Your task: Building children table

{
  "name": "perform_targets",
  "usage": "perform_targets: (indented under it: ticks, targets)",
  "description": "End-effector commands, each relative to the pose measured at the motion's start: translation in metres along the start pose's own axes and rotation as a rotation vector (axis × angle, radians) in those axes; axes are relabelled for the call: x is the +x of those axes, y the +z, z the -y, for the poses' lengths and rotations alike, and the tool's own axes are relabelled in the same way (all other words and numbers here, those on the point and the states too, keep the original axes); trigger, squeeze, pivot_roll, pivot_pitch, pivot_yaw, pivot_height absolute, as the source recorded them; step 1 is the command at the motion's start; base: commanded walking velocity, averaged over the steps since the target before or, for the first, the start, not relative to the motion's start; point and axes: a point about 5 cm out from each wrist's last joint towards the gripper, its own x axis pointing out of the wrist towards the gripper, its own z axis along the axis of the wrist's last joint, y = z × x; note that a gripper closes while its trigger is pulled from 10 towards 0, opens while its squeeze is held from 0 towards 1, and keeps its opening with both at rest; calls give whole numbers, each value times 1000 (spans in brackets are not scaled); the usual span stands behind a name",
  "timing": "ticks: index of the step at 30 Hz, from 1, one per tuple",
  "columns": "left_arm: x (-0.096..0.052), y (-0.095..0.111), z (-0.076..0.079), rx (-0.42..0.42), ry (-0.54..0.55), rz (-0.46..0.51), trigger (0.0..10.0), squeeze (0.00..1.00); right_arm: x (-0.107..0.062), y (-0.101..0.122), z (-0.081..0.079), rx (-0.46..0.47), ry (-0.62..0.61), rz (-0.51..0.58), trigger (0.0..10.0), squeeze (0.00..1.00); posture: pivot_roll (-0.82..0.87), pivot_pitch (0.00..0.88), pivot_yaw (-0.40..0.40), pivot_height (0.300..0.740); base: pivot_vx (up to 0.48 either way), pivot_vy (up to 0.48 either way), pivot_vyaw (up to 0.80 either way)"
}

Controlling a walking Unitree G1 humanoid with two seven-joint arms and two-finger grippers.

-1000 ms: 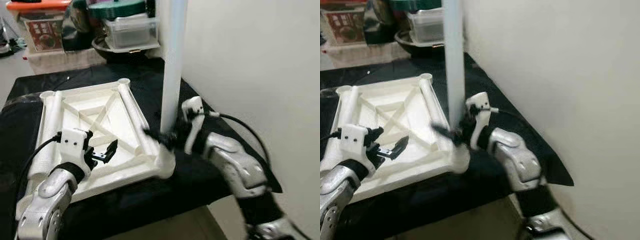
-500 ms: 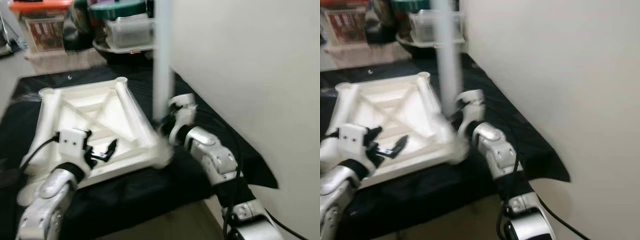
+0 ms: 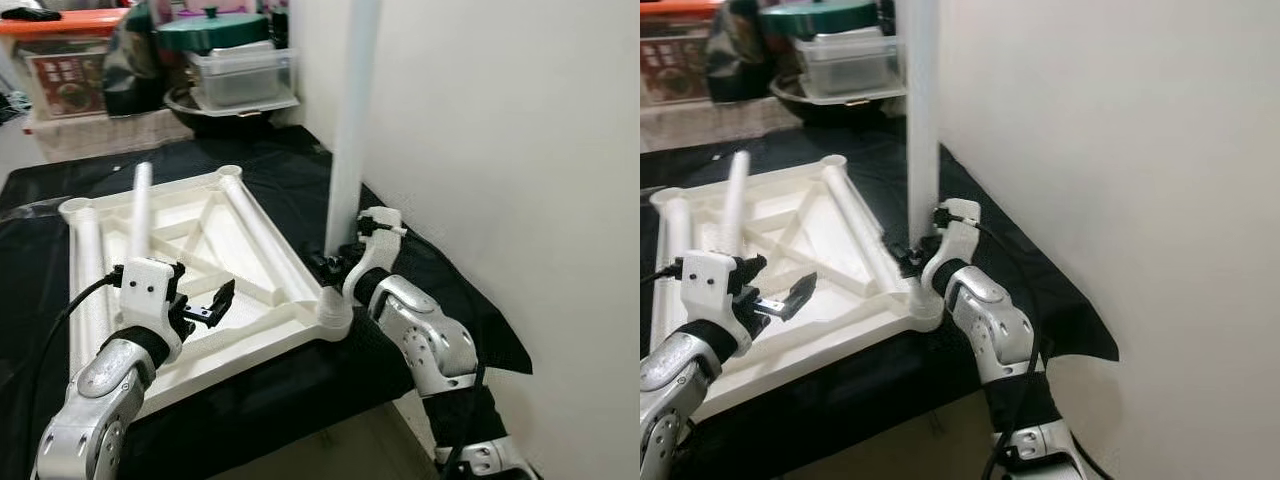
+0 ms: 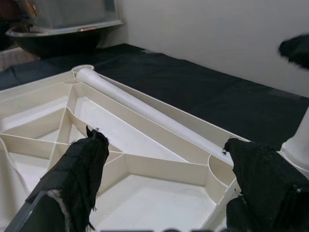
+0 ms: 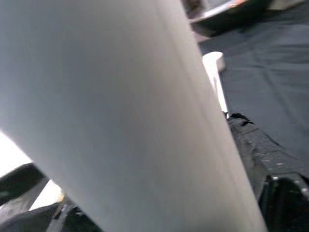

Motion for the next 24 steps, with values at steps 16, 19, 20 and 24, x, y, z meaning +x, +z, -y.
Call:
perform_targets:
  ticks: [16, 19, 20, 24]
  targets:
    - [-1, -6, -1, 2, 17, -12, 10000, 0, 9, -30, 23, -129, -49, -236, 0, 0, 54, 0, -51, 740, 0, 0, 0]
    - [-2, -7, -2, 3, 18, -14, 10000, 0, 1, -36, 59, -64, -482, -239, 0, 0, 52, 0, -49, 740, 0, 0, 0]
    - [-2, -7, -2, 3, 18, -14, 10000, 0, 1, -36, 59, -64, -482, -239, 0, 0, 52, 0, -49, 740, 0, 0, 0]
    - [-2, -7, -1, 5, 15, -15, 10000, 0, -16, -43, 64, -43, -674, -224, 0, 0, 53, 0, -42, 740, 0, 0, 0]
